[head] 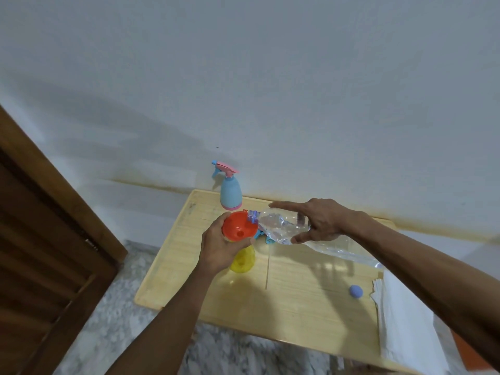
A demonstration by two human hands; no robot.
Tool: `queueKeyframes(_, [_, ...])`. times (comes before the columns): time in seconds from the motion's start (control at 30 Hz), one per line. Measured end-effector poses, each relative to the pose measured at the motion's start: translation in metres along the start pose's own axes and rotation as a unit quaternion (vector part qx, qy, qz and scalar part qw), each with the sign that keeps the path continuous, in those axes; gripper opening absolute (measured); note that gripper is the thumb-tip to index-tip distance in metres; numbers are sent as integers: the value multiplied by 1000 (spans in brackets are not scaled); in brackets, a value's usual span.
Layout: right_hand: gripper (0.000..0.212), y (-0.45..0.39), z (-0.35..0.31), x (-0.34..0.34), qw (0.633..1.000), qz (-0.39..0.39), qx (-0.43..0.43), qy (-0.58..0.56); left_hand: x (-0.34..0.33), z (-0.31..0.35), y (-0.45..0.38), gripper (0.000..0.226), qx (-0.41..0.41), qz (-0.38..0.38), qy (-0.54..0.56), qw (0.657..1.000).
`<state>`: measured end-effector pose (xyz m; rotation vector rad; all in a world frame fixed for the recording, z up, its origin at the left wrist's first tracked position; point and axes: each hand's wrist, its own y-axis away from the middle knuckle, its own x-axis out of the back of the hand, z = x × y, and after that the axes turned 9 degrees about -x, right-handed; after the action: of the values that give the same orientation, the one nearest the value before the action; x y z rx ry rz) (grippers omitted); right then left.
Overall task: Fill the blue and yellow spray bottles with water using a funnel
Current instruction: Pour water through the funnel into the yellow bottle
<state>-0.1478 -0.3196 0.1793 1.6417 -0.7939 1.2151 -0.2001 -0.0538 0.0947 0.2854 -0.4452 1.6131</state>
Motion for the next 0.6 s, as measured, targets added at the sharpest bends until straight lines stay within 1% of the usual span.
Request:
queueKeyframes(0.23, [91, 0, -2, 0, 999, 2, -3, 39, 2, 3, -1, 86, -8, -3, -6, 1000])
queueKeyframes(0.6, [91, 0, -6, 5, 998, 8, 4, 60, 2, 0, -2, 88, -15, -7, -9, 1000])
